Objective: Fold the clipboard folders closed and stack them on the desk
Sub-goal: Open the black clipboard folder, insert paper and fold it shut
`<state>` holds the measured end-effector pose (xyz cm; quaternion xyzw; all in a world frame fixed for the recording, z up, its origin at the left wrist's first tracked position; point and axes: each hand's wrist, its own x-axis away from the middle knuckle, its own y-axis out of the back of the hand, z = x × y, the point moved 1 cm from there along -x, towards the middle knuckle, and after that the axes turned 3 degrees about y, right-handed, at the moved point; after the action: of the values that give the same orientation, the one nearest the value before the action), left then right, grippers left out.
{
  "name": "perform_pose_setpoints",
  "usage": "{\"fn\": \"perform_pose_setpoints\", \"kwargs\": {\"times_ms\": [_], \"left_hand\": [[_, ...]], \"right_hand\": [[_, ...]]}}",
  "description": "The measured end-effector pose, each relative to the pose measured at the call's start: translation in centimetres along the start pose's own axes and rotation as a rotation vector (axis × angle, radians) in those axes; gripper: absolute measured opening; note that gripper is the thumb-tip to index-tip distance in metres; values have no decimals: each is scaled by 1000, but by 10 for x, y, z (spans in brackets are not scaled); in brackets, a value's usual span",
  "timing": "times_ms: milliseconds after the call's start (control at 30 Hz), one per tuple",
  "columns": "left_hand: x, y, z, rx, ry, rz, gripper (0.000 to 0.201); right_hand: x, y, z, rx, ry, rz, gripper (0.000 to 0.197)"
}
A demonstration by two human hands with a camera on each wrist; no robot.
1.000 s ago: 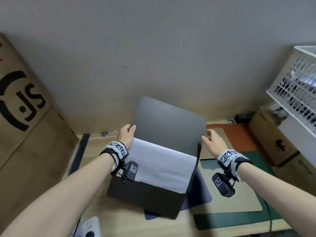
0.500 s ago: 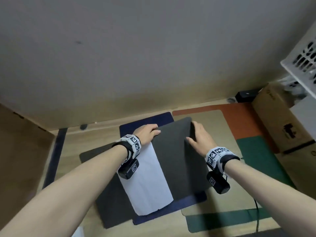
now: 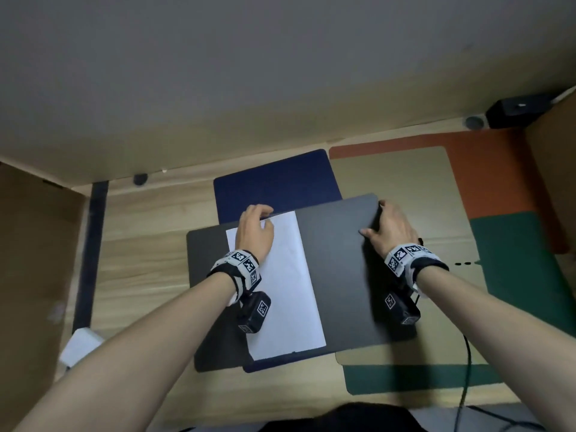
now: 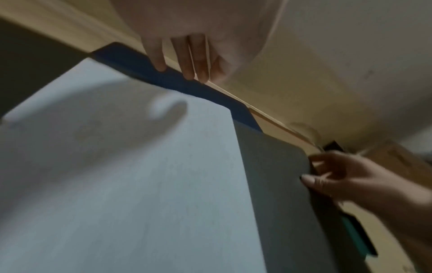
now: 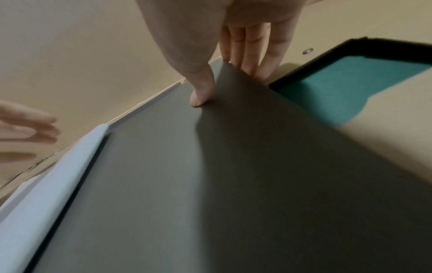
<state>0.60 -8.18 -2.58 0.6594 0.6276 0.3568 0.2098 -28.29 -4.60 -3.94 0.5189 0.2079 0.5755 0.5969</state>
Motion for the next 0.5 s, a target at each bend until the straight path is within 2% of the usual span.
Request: {"fn": "perform_pose_setpoints", "kwargs": {"times_ms": [67,233,300,400,500], "left_hand": [[15,8,14,8,89,-78,23],[48,24,54,-61,368,-53,28],[63,28,64,13,482,-52,32],[87,25,74,193,629,2,37],[107,16,83,239,690,86,37]], "right_hand": [[4,-3,2,27,-2,-21,73],[21,-3,10,133,92,-57,78],[33,-7,11,89,140,-35,78],[60,-17,11,47,183,34,73],[89,-31,9,71,217,111,70]]}}
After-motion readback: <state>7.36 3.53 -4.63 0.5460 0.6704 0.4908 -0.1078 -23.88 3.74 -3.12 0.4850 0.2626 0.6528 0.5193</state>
